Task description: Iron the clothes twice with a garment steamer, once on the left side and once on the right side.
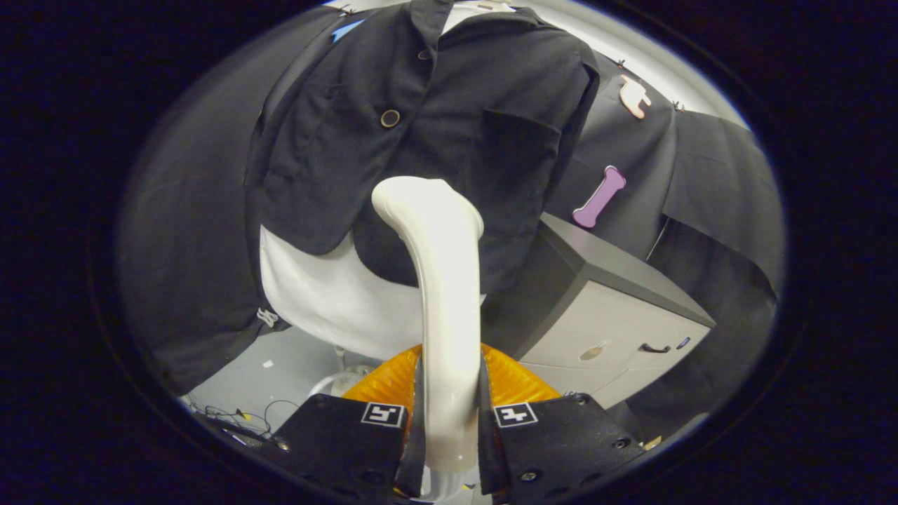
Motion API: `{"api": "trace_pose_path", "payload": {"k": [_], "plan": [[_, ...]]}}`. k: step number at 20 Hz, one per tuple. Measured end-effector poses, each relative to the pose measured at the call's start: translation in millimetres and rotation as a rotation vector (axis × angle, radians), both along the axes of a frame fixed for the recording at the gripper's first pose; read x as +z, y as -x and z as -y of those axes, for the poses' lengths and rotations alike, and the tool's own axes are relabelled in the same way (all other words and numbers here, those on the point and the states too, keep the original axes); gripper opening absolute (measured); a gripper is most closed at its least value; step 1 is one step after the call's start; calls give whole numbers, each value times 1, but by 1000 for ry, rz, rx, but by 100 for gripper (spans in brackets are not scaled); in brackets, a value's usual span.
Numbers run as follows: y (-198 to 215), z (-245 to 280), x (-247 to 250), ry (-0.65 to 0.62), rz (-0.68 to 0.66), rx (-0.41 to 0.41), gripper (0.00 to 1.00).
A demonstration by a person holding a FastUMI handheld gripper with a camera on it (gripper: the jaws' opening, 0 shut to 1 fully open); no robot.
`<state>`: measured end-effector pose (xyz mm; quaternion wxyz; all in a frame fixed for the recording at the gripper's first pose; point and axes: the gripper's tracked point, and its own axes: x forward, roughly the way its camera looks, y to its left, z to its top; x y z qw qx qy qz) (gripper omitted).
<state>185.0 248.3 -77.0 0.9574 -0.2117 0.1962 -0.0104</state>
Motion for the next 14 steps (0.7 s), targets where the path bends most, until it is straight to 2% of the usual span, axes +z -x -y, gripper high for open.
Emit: {"api": "trace_pose_path", "payload": {"k": [4,7,11,14], "plan": [[5,3,-19,7,-52,-30,33],[13,-3,-13,-15,-36,-39,33],[28,-22,29,-52,26,-27,33],[41,-47,85,-82,105,19,33]]}}
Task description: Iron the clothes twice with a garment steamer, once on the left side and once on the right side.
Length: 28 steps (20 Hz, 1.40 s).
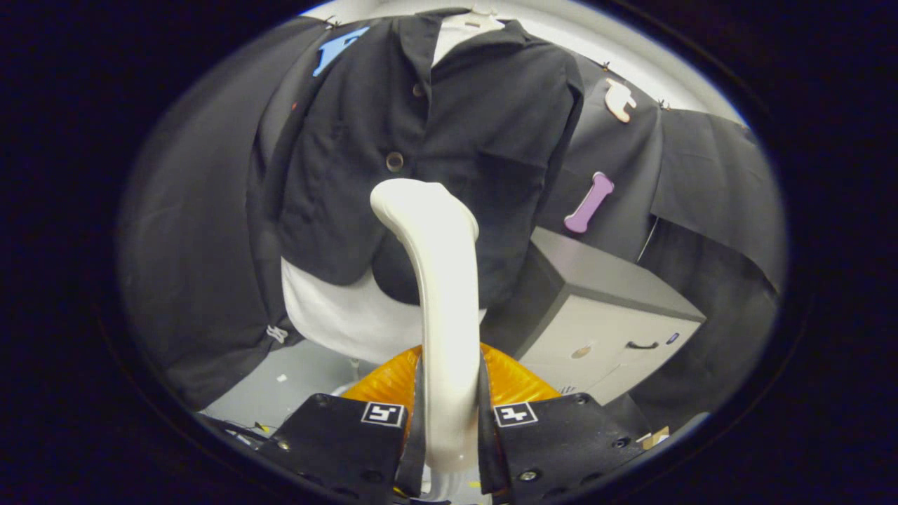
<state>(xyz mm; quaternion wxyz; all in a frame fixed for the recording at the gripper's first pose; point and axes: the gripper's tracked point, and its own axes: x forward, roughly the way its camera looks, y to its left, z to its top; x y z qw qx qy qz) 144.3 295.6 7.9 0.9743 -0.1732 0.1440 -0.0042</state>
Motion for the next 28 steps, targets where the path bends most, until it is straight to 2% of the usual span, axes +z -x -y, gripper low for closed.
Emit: {"api": "trace_pose_path", "payload": {"k": [6,10,18,23,28], "plan": [[3,-48,123,-40,253,84,33],[-6,-76,181,-71,407,122,33],[-35,-124,227,-152,535,238,33],[-48,-155,253,-169,591,352,33],[-68,-173,278,-195,632,396,33]]}}
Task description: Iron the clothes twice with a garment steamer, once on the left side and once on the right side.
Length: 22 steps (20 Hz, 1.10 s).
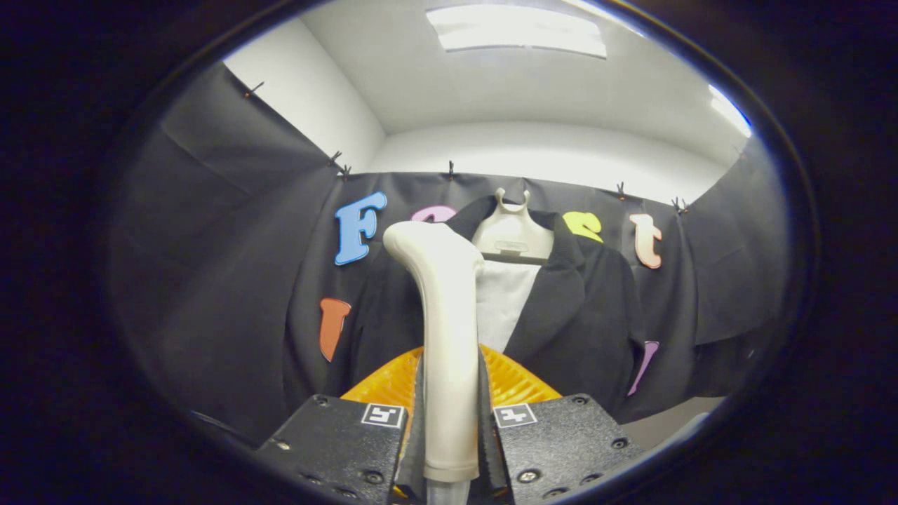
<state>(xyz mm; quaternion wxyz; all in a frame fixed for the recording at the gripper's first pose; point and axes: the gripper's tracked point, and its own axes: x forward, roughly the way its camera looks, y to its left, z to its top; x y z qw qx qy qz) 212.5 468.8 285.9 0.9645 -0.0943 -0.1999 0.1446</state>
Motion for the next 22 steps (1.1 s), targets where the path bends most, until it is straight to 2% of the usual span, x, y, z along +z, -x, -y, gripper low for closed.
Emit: {"api": "trace_pose_path", "payload": {"k": [4,7,12,22], "plan": [[-9,-9,26,-32,80,29,33],[-13,-18,28,-9,127,37,33],[-31,-10,-12,6,40,-47,33],[-10,16,-84,89,-104,-134,33]]}}
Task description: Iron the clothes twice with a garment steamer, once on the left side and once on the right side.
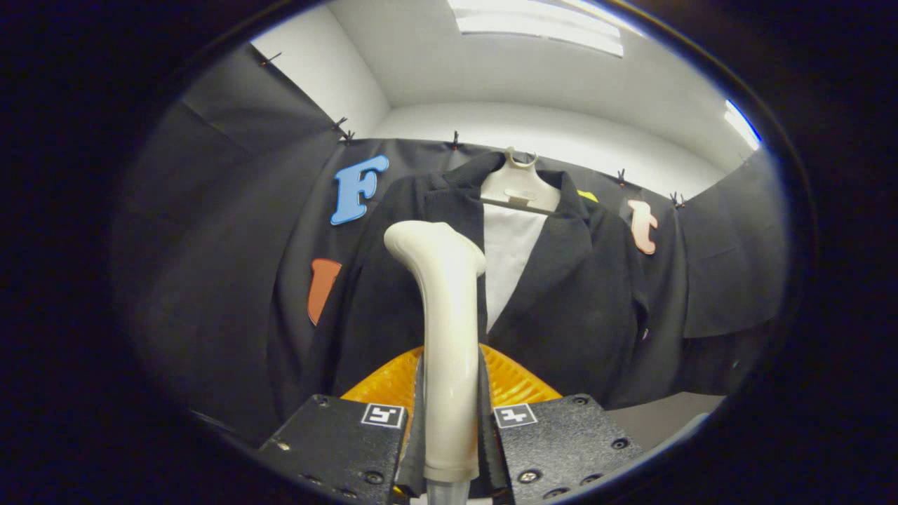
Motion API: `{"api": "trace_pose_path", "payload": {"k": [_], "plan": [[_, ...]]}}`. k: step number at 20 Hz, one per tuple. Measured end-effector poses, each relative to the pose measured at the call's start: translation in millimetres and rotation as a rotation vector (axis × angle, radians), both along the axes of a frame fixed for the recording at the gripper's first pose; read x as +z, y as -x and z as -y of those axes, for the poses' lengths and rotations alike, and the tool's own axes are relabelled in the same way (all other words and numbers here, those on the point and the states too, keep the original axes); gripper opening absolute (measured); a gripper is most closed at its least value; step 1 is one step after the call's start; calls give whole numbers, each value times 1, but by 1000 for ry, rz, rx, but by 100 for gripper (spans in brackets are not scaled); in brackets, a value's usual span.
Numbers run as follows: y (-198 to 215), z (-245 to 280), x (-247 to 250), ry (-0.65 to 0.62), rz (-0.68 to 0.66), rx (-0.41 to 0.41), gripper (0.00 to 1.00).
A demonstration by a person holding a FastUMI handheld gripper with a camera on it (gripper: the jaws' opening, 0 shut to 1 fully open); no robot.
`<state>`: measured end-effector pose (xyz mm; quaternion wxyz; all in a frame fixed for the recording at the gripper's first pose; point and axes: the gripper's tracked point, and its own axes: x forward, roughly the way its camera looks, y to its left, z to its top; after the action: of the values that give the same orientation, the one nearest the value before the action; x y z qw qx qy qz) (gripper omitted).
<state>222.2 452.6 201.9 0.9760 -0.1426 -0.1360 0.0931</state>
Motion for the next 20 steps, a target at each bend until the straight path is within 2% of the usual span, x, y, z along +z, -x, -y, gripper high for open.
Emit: {"api": "trace_pose_path", "payload": {"k": [5,14,20], "plan": [[13,9,-39,12,-81,-30,33],[27,17,-86,64,-142,-58,33],[30,31,-134,106,-244,-85,33]]}}
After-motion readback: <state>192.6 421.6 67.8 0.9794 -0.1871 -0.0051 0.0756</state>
